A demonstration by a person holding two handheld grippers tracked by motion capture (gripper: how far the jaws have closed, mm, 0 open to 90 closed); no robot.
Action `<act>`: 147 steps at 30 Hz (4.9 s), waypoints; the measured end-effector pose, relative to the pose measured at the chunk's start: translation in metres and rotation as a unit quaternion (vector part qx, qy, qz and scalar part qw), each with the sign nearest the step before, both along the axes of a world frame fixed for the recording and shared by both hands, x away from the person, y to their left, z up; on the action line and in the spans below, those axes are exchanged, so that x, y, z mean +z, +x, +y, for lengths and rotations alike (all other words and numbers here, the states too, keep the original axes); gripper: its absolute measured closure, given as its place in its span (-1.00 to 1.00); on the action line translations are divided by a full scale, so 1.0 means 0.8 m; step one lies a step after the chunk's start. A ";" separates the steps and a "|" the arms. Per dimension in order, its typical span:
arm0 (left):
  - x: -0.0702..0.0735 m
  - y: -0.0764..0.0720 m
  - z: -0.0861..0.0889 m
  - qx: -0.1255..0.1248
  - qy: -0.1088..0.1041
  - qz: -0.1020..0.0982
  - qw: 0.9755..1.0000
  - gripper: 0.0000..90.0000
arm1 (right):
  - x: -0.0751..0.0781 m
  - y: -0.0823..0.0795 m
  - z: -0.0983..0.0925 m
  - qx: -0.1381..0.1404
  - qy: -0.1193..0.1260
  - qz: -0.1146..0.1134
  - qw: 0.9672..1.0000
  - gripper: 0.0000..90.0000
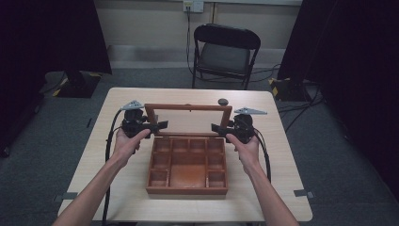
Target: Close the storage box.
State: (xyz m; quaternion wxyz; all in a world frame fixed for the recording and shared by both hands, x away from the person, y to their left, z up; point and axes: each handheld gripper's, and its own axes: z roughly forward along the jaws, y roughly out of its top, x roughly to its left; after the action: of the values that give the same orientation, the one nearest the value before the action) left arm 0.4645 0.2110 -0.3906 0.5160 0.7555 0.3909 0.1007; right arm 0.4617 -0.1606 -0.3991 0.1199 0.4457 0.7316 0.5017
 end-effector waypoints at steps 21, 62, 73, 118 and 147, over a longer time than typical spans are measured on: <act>0.003 -0.001 -0.002 -0.004 -0.009 0.000 1.000 -0.21 | 0.058 -0.011 -0.003 0.028 0.000 -0.018 0.999 -0.57; -0.009 -0.059 -0.006 -0.034 0.027 -0.010 0.999 -0.59 | 0.122 -0.049 0.025 0.173 0.025 -0.025 0.984 -0.22; -0.015 -0.067 -0.008 -0.036 0.031 -0.025 0.999 -0.57 | 0.117 -0.050 0.041 0.238 0.005 -0.001 0.971 0.29; -0.029 -0.085 -0.008 -0.035 0.040 -0.060 0.997 -0.65 | 0.093 -0.047 0.096 0.330 -0.029 0.096 0.939 0.83; -0.032 -0.098 0.044 0.000 0.034 -0.037 0.999 -0.60 | 0.093 -0.050 0.098 0.333 -0.037 0.090 0.938 0.83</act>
State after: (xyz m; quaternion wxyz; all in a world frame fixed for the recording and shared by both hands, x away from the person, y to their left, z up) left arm 0.3863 0.2460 -0.4162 0.5044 0.7682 0.3681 0.1416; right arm 0.4220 -0.0821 -0.3249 -0.1045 0.2153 0.8638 0.4433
